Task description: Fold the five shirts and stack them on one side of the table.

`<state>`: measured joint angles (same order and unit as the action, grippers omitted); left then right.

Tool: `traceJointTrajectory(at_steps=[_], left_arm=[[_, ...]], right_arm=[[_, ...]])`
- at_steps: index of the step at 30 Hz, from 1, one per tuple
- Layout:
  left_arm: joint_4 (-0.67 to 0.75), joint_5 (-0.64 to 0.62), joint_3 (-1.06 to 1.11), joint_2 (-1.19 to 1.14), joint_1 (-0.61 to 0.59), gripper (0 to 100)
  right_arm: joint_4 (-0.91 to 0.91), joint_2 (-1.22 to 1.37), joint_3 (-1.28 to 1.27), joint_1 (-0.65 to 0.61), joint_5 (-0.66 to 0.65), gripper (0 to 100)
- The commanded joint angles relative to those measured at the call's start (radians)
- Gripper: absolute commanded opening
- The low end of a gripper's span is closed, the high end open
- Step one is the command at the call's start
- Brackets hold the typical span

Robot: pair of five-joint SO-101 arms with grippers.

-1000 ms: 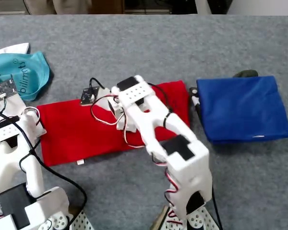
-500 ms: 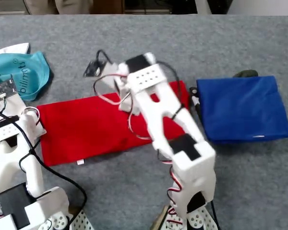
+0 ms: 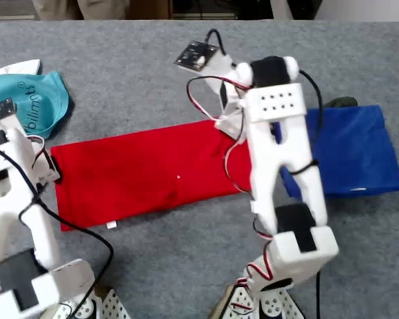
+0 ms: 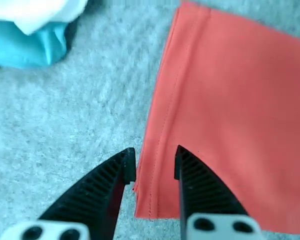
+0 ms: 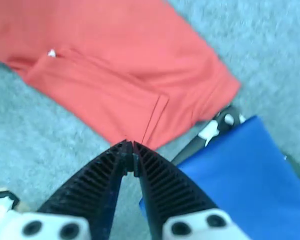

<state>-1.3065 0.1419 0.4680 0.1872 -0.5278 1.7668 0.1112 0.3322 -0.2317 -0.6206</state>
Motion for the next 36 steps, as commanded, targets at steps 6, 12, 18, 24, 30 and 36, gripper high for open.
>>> traceJointTrajectory(at_steps=[6, 12, 18, 24, 30, 36], left_arm=[[-0.011, 0.000, -0.170, -0.295, -0.054, 14], [-0.018, 0.017, -0.244, -0.381, -0.029, 14], [-0.048, 0.018, -0.267, -0.286, -0.032, 19], [-0.044, 0.014, -0.255, -0.282, -0.018, 21], [0.008, 0.012, -0.249, -0.420, -0.014, 21], [0.031, -0.008, -0.284, -0.564, -0.005, 21]], right_arm=[[0.006, -0.186, -0.124, 0.019, 0.008, 0.5], [-0.015, -0.223, -0.183, 0.019, 0.006, 0.5], [-0.015, -0.228, -0.200, 0.019, 0.006, 0.5], [-0.015, -0.228, -0.196, 0.013, 0.006, 0.5], [-0.029, -0.228, -0.199, 0.016, 0.006, 0.5], [-0.037, -0.223, -0.197, 0.013, 0.006, 0.5]])
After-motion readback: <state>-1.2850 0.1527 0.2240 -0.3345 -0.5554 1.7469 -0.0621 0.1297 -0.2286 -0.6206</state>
